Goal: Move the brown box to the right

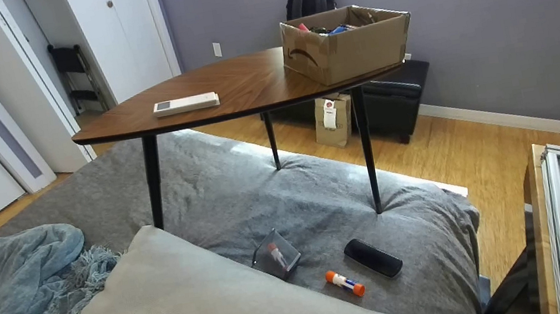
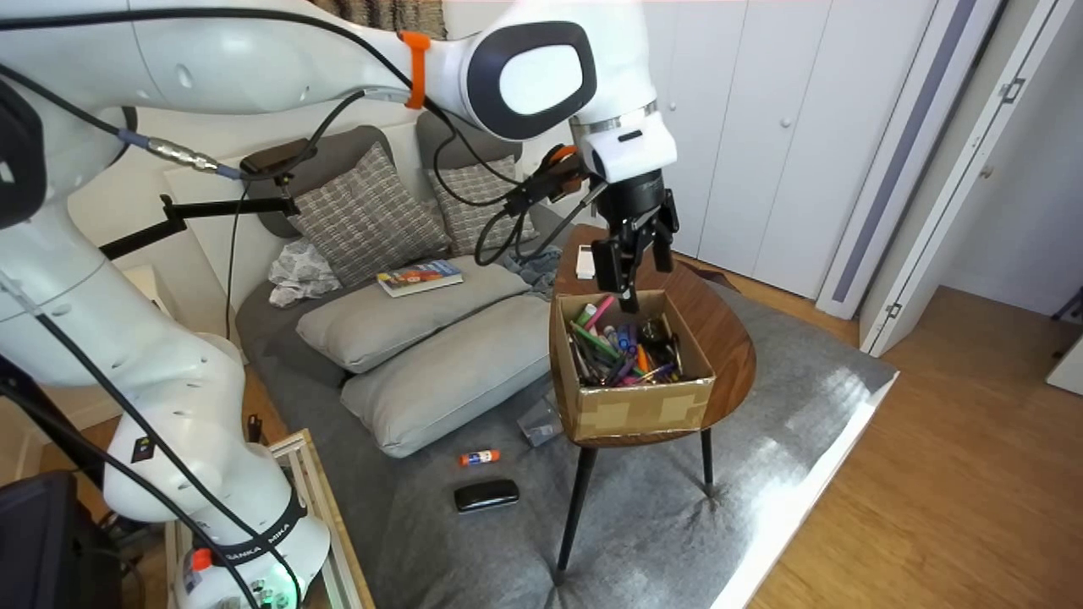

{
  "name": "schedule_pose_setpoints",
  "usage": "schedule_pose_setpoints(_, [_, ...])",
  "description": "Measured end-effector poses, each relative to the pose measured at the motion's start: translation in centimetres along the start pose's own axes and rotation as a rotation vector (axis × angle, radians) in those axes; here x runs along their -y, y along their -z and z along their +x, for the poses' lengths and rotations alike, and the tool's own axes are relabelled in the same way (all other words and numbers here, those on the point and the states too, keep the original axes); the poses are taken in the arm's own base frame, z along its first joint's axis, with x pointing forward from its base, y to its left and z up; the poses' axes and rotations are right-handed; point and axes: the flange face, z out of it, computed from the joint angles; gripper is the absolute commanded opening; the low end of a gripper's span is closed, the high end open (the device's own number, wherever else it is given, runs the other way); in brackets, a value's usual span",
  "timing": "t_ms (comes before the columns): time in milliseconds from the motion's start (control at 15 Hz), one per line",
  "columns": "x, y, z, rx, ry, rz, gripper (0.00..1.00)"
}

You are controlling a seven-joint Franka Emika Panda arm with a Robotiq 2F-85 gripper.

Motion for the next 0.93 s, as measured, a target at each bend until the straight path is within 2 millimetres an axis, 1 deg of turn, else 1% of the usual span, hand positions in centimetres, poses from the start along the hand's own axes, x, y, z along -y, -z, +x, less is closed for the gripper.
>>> schedule_pose_setpoints(933, [0.06,0.05,0.01,-0.003,0.018,0.004,1.0])
